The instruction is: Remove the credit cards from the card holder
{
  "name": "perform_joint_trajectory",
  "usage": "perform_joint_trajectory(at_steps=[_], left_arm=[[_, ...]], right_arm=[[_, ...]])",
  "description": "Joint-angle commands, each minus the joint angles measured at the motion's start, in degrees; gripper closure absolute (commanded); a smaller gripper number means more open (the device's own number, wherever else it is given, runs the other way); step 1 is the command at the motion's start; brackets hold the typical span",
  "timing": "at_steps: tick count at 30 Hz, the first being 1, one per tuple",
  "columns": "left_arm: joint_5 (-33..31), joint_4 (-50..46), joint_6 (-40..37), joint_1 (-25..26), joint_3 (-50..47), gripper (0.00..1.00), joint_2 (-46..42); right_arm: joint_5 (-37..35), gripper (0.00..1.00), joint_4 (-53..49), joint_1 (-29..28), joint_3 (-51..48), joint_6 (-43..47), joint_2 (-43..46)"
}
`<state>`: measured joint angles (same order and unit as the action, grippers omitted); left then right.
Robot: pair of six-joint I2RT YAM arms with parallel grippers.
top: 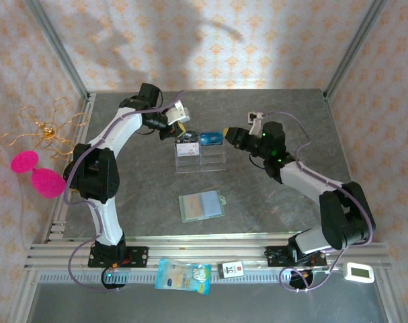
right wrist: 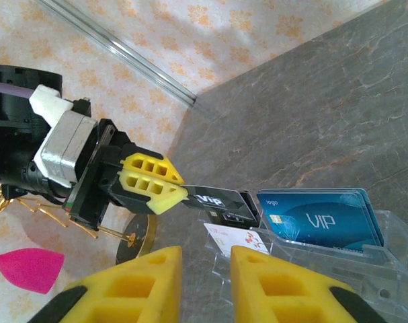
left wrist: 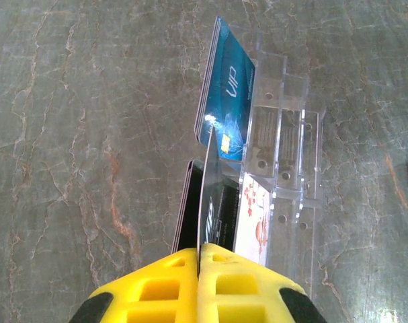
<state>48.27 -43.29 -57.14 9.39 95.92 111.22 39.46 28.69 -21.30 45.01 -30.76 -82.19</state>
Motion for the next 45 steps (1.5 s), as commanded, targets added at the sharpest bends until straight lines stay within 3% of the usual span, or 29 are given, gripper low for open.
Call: perform_joint_trajectory(at_steps=[1,7,16,21,25,29,36,39,45], left_arm=[[1.0,-1.8,-1.7,0.4,1.8,1.00,1.7],[-0.5,-0.1,0.9,0.6,2.1,1.00,2.2],[-1.6,2.3,6.7,0.5,1.3,0.74,0.2],[-3.1,9.1,15.4,0.5,0.6,0.63,-4.8],[1.1,17.8,28.0,0.7,-0.3,0.60,-9.9],[1.0,36.8,46.1,3.1,-13.8,0.56,-20.1],[-15.1,69.6,77.6,9.4,-49.3,0.42,-41.0],[-18.2,75.7,88.5,10.4,-60.6,0.42,-46.0],[-23.9,74.7,99.3,13.0,-72.3,0.42,-52.3]], right_arm=[[1.4,0.75,1.0,0.5,2.0,1.1,-0.4],[2.4,0.75,1.2,0.4,2.1,1.2,-0.4],[4.5,0.64,1.7,0.4,2.1,0.9,-0.6],[2.7,0.61,-0.8,0.0,1.7,2.4,0.3],[-4.6,0.60,-8.0,-4.5,1.1,8.4,1.4],[-8.8,0.59,-11.0,-10.6,-2.0,10.4,2.8],[-20.5,0.56,-19.0,-27.5,-5.4,16.5,3.5],[-25.8,0.55,-20.3,-34.2,-6.1,17.8,1.6],[-37.7,0.55,-23.2,-45.1,-2.3,19.4,-6.3]])
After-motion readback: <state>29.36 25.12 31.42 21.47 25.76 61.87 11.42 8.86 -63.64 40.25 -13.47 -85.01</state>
